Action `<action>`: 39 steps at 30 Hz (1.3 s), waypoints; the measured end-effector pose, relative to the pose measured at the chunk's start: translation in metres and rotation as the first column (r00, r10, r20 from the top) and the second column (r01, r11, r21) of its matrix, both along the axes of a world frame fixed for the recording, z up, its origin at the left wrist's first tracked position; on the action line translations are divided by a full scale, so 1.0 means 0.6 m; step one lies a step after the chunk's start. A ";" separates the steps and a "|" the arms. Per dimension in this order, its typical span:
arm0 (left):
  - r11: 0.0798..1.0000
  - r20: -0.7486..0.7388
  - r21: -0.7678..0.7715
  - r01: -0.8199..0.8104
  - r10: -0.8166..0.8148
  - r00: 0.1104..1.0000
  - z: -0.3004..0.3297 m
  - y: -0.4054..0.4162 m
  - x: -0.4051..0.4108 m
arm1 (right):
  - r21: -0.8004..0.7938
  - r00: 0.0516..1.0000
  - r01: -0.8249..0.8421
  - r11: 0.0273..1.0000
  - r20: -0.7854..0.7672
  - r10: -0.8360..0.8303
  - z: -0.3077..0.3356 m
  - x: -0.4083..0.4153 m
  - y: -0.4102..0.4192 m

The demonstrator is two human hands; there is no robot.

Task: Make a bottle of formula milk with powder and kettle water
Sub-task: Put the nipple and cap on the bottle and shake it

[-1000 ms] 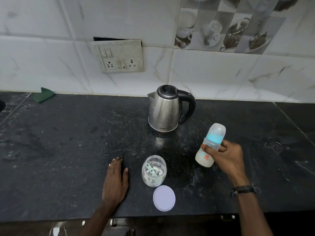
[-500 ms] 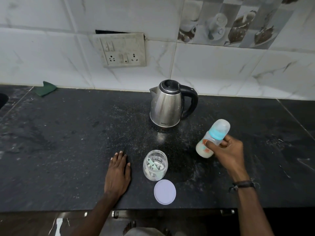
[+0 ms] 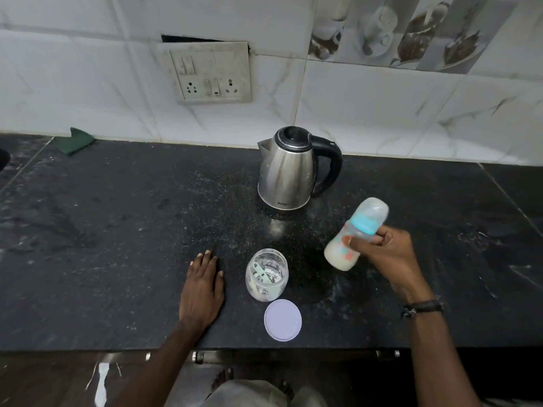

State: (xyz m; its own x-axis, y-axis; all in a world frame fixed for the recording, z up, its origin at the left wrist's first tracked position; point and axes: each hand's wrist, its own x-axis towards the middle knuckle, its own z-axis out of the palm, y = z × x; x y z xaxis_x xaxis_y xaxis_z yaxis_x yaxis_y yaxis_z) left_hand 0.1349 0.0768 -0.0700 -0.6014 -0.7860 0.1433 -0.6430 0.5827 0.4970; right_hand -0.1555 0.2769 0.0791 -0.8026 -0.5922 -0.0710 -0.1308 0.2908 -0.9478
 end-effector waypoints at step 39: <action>1.000 -0.025 0.001 -0.012 0.013 1.000 0.004 0.002 -0.001 | 0.246 0.976 0.145 0.958 -0.194 -0.098 0.010 0.001 -0.008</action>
State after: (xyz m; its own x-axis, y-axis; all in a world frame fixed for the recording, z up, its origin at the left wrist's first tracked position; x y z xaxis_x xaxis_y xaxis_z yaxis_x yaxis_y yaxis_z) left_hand 0.1345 0.0779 -0.0674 -0.5878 -0.7936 0.1573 -0.6375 0.5740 0.5140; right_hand -0.1552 0.2723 0.0849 -0.8807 -0.4701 -0.0576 -0.2390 0.5461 -0.8029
